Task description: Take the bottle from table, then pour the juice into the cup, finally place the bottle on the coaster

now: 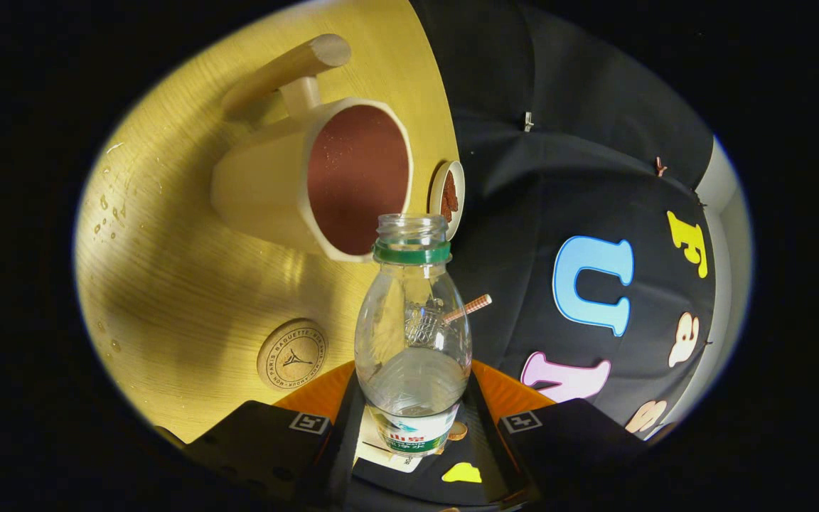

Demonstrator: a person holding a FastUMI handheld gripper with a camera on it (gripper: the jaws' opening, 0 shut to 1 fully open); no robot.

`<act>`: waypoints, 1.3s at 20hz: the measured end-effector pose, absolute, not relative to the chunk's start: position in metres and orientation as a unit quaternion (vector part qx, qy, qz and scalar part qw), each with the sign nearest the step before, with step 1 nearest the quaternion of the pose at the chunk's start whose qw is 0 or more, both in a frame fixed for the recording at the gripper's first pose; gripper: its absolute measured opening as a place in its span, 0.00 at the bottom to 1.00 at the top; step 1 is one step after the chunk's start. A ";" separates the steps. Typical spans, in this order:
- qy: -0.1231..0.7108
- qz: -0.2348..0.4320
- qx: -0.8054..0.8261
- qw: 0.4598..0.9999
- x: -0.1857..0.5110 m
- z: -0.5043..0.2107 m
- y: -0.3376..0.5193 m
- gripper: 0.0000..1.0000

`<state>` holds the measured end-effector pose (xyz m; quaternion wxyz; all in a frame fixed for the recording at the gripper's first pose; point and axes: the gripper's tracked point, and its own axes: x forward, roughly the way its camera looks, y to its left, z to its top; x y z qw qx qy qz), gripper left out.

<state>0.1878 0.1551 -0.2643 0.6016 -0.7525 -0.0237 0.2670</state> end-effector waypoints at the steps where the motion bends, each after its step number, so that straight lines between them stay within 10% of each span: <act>1: -0.023 0.267 -0.755 0.599 0.187 -0.265 0.156 0.72; 26: -0.050 0.262 -0.809 0.523 0.199 -0.244 0.164 0.72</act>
